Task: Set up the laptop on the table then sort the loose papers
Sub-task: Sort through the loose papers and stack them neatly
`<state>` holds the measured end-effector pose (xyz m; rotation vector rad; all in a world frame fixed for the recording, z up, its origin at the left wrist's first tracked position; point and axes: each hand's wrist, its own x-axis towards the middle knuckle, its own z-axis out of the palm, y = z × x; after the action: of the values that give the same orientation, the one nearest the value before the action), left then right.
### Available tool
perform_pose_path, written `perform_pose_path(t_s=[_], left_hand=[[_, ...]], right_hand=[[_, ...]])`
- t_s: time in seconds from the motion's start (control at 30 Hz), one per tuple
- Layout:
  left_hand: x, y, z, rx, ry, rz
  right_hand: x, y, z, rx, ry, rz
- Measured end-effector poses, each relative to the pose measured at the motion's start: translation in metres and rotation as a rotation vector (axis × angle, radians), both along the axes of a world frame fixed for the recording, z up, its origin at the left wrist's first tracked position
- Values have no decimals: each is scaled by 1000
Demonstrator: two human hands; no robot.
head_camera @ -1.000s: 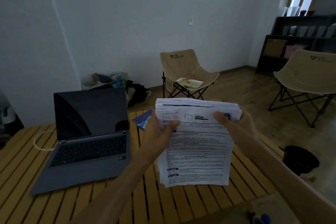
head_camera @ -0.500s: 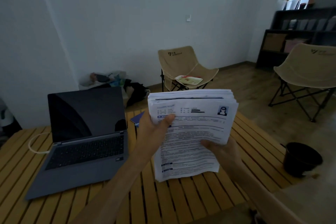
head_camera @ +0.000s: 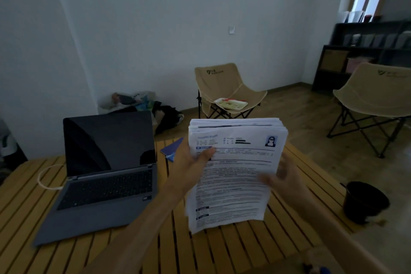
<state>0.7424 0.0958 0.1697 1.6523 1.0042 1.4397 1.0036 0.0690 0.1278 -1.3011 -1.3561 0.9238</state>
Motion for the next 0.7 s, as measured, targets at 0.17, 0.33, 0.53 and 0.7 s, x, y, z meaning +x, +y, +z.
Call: perform_pose_path(t_s=[0.17, 0.33, 0.53, 0.7], left_hand=[[12, 4, 64, 174, 520, -2], [34, 2, 86, 244, 907, -126], [-28, 25, 53, -80, 1277, -169], [-17, 39, 52, 2, 1329, -146]], right_hand=[[16, 3, 110, 237, -840, -157], [-5, -1, 92, 86, -593, 188], [10, -21, 23, 79, -103, 109], [35, -19, -19, 64, 108, 50]])
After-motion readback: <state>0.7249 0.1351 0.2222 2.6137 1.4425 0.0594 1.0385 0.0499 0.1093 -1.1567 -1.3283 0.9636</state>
